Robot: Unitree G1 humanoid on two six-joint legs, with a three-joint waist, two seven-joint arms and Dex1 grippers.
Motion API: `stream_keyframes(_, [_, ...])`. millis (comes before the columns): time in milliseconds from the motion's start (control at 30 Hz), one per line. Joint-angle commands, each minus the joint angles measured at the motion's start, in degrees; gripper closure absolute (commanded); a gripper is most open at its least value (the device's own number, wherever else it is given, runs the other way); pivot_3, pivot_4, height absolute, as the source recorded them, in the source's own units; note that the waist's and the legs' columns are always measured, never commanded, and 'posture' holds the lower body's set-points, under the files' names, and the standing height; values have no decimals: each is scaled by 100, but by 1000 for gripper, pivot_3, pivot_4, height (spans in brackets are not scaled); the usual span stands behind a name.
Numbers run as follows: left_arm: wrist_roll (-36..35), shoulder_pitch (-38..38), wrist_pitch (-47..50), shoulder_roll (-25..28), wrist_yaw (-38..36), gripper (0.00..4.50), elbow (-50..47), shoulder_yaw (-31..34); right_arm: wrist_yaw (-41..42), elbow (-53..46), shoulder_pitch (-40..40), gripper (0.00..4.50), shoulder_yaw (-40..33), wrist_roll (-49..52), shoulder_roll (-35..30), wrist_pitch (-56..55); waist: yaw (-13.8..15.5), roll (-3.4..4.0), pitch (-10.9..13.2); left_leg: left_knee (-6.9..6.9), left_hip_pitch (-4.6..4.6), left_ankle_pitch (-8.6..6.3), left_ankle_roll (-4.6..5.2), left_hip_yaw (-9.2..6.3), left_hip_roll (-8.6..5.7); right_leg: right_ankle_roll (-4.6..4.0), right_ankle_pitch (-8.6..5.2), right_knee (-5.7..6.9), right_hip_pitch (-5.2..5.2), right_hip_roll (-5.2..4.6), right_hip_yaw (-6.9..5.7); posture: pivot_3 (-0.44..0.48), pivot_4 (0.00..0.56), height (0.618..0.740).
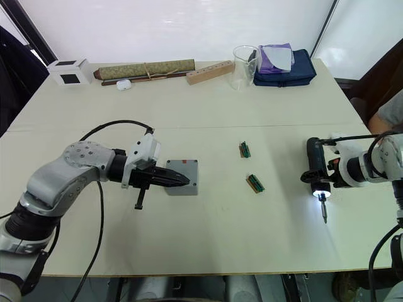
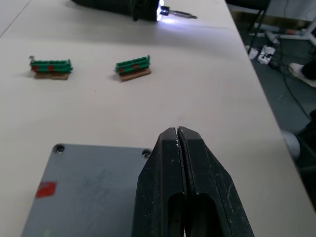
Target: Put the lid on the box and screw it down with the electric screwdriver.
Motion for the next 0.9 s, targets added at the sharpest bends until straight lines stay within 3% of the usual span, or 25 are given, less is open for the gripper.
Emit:
stream_keyframes(33, [121,-63,-179,110,-18,4500,107,152,241,-316,-259,78,-8,-252,-191,-279,0,1,0,0,0,0,0,0,0,0,0,0,0,0,0,0,150,740])
stream_keyframes(233, [352,-229,-374,465,166,4500,1030,737,639,-1360,-1046,78,413,-1177,-600,-1731,-36,15,6,4,3,0,0,3,2,1,1,11,-7,1,1,0,150,740])
stream_keyframes(300, [698,-242,-675,569,312,4500,1517,764,786,-2028,-1081,78,483,-1317,-419,-2365,-25,12,5,2,3,0,0,-3,3,1,0,11,-7,3,-5,0,150,740])
stream_keyframes(433, [1130,-183,-1012,336,752,4500,2033,683,1302,-3443,-478,78,-114,-129,651,-2475,-32,-9,-7,5,6,0,0,-2,5,2,1,10,-1,4,-4,0,150,740])
stream_keyframes(567, [1410,356,-1129,232,966,4500,1817,587,1501,-4806,575,78,424,61,1281,-2855,37,-9,-3,40,-21,-2,2,-21,3,2,1,22,-2,-2,-20,0,150,740])
stream_keyframes(700, [1338,719,-971,-16,1128,4500,1288,532,1200,-4922,972,78,1013,-416,1686,-3077,36,-18,-3,60,-28,-3,3,-13,-15,29,20,10,9,-24,-10,0,150,740])
stream_keyframes(900, [1602,885,-1007,-650,1710,4500,1356,393,1060,-4465,1093,78,1501,-1014,2000,-3356,6,-24,-7,71,-6,7,-13,-14,-12,28,39,13,28,-16,-8,0,150,740])
